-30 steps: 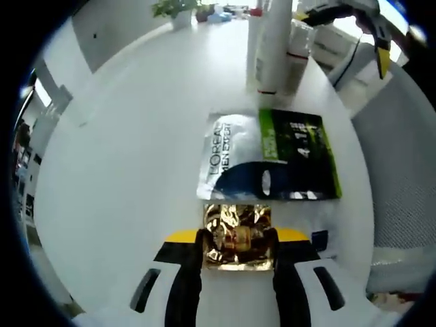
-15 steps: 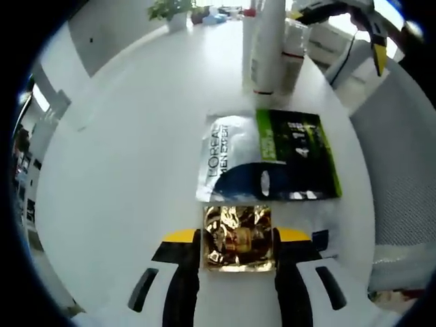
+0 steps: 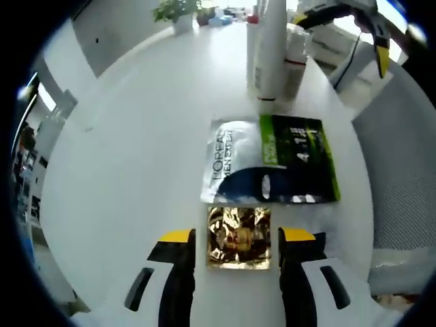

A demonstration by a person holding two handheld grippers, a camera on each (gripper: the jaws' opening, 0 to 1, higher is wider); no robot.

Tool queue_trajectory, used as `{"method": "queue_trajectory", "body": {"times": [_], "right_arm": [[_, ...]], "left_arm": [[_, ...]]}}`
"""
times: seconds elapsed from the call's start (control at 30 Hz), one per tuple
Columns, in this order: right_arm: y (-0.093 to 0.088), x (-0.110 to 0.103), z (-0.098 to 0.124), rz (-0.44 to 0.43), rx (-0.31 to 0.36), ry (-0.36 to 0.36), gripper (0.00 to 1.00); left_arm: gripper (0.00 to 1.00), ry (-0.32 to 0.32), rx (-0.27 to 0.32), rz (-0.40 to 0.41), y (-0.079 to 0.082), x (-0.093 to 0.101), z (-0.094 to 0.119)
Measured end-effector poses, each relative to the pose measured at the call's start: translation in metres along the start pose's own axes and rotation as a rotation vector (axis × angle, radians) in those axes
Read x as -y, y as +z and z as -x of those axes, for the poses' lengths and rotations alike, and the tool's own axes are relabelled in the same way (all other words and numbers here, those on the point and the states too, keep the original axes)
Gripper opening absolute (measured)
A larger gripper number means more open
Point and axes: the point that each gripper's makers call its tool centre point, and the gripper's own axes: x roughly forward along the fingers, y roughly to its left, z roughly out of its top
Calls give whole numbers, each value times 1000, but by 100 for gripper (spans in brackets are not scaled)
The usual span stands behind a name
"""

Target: Arrange the skincare products in the storage area until every visible bottle or jar stands upright without overlapping.

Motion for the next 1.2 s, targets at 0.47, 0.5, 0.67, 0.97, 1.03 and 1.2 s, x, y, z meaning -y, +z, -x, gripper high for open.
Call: {"method": "queue_trajectory", "body": {"times": [0.47,0.5,0.67,0.97,1.03,1.2], "right_arm": [[7,-3,0,27,27,16,100],[7,-3,0,28,28,18,100],[8,-3,1,47,31,23,100],[12,-2,2,56,55,33,100],[12,-2,1,50,57,40,100],[11,-1,1,58,56,40,100]], "left_arm": [[53,97,105,160,15,4,30],[54,103,114,170,16,5,32],[55,139,161,216,22,9,39],[59,212,243,314,30,14,53],[61,226,263,338,32,13,55],[69,231,311,389,39,21,57]]}}
